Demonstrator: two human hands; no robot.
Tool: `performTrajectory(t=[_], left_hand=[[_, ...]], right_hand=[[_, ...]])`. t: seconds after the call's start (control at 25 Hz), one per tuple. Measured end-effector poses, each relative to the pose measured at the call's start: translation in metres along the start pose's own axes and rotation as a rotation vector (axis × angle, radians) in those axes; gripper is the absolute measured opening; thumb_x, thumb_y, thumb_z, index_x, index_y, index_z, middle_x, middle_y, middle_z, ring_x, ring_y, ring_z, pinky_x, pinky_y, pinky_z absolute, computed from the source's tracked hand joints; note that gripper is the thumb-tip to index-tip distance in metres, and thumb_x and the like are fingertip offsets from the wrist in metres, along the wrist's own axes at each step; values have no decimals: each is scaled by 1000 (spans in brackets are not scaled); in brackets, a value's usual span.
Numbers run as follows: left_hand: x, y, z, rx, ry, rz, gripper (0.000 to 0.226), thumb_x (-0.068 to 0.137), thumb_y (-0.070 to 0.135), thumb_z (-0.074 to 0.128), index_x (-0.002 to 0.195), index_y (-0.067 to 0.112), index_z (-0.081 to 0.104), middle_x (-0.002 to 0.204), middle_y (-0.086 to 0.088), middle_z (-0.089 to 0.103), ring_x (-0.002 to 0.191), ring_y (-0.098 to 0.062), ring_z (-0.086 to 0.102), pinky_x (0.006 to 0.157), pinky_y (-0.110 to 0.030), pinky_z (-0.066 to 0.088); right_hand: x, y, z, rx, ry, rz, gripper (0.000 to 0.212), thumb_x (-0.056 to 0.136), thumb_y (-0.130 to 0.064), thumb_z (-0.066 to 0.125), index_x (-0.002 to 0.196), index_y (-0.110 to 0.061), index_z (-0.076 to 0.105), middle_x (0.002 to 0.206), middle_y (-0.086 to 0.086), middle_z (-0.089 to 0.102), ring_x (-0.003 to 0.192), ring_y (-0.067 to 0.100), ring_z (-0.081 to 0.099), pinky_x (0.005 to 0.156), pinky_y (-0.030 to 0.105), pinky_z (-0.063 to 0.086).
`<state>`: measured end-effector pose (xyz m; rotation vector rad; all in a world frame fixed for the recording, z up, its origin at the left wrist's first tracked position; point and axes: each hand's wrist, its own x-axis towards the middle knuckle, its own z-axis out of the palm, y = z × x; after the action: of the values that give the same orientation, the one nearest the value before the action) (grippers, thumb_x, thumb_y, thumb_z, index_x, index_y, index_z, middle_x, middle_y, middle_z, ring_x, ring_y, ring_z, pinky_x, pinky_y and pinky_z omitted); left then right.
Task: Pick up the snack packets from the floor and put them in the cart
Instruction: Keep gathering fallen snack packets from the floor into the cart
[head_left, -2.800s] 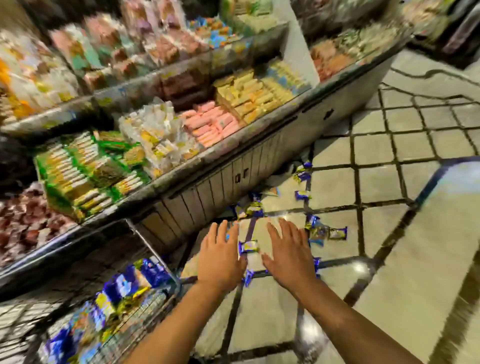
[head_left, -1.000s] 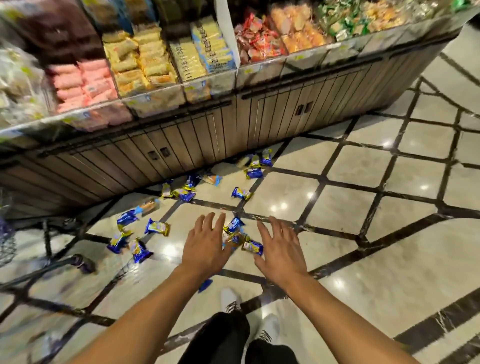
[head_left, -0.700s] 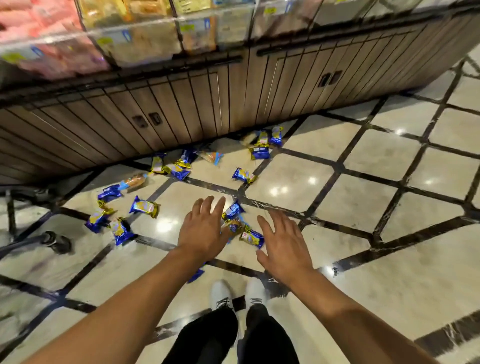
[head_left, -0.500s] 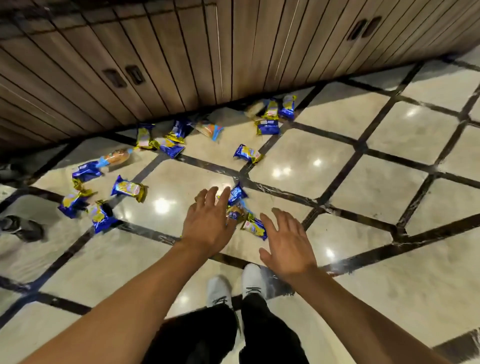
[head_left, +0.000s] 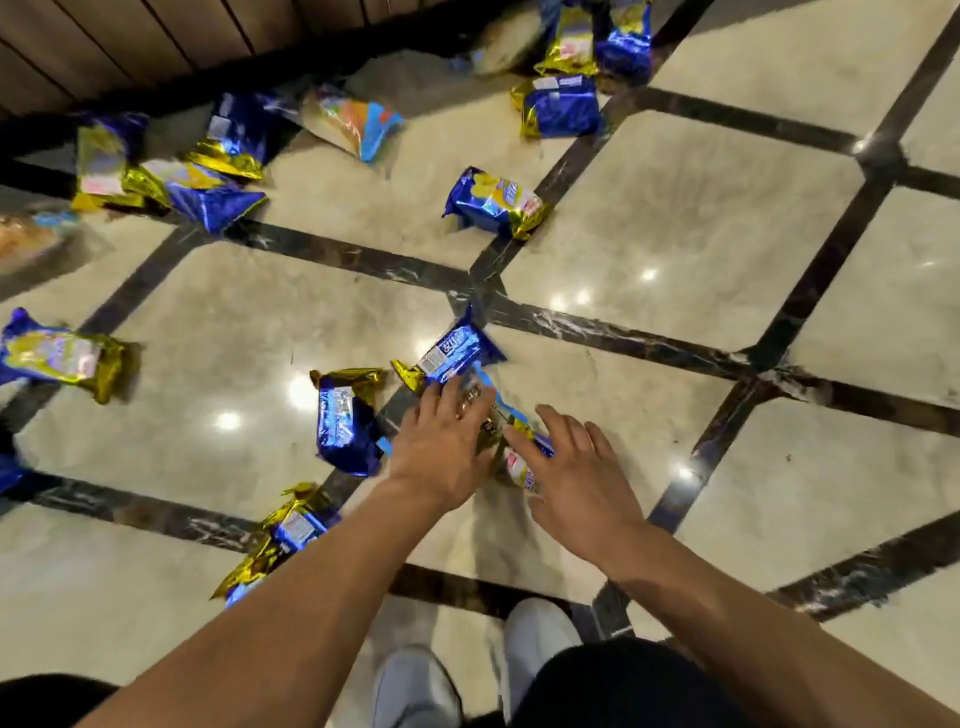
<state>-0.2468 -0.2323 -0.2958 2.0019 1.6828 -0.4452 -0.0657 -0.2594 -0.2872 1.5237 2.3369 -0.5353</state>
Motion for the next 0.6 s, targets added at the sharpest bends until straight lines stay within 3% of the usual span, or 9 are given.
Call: performTrajectory(t=[0.16, 0.24, 0.4, 0.48, 0.6], left_hand=[[17, -3, 34, 80, 75, 35, 81, 93, 54, 51, 153, 38, 0, 162, -11, 8, 145, -40, 14, 110, -51, 27], [23, -2, 40, 113, 107, 17, 83, 91, 49, 55, 152, 38, 0, 160, -11, 12, 141, -38, 19, 106, -49, 31], [26, -4, 45, 88, 189, 35, 78, 90, 44, 57, 152, 37, 9, 155, -8, 23, 132, -33, 30, 100, -44, 35], [24, -7, 45, 28, 224, 21, 81, 88, 45, 61, 152, 33, 14, 152, -5, 30, 126, -30, 34, 99, -41, 37], [14, -10, 35, -187, 203, -80, 97, 82, 49, 70, 155, 17, 15, 145, -4, 41, 125, -25, 37, 105, -38, 36]], right_hand=[[19, 5, 30, -25, -46, 4, 92, 77, -31, 72, 150, -34, 15, 155, 11, 21, 131, 33, 36, 101, 46, 39], [26, 3, 40, -23, -38, 24, 88, 84, -28, 68, 149, -34, 9, 150, 10, 26, 126, 32, 39, 96, 44, 42], [30, 1, 52, -5, 44, 99, 91, 61, -25, 83, 137, -29, 33, 115, 8, 54, 89, 28, 57, 70, 40, 50], [28, 3, 51, 22, 31, 105, 88, 65, -26, 79, 140, -30, 32, 118, 4, 52, 95, 28, 56, 77, 39, 47], [21, 7, 39, 208, -29, 162, 93, 81, -26, 71, 154, -24, 13, 134, 1, 45, 120, 23, 47, 99, 35, 38]])
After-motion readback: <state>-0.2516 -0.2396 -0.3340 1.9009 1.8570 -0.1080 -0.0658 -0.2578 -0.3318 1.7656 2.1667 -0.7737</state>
